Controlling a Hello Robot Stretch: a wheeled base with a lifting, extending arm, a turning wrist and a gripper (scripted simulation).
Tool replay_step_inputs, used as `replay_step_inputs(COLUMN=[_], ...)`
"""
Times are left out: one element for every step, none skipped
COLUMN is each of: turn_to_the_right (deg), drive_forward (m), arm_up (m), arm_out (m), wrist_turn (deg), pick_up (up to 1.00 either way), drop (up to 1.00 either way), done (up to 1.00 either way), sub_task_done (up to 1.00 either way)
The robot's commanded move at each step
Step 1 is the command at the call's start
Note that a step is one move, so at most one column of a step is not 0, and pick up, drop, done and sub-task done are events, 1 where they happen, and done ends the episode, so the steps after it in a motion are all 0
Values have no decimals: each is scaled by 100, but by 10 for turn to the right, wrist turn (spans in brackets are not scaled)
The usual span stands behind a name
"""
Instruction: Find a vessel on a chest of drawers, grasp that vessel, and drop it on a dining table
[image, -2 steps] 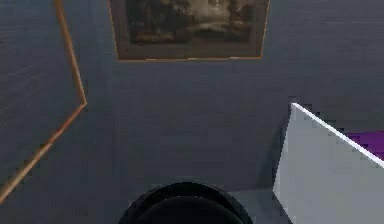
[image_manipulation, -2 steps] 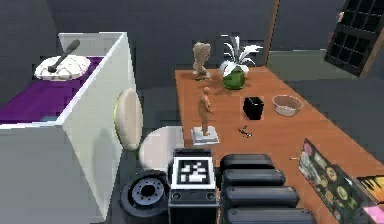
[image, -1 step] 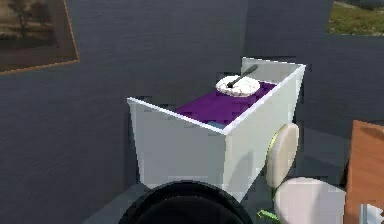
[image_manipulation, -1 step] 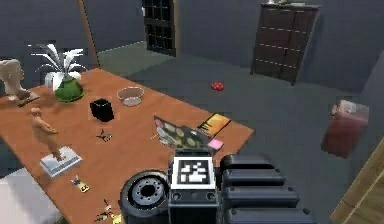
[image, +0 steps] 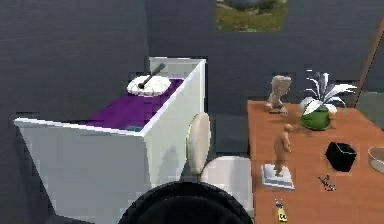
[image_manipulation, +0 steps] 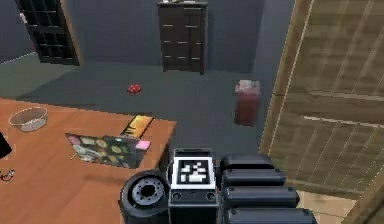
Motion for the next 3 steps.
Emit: replay_step_inputs(turn_to_the_right=[0, 450, 390], drive_forward=[70, 0, 0], arm_up=[0, 0, 0], arm_out=[0, 0, 0], wrist_turn=[0, 0, 0], pick_up=[0, 0, 0], drop=[0, 0, 0], done=[0, 0, 0], sub_task_done=[0, 0, 0])
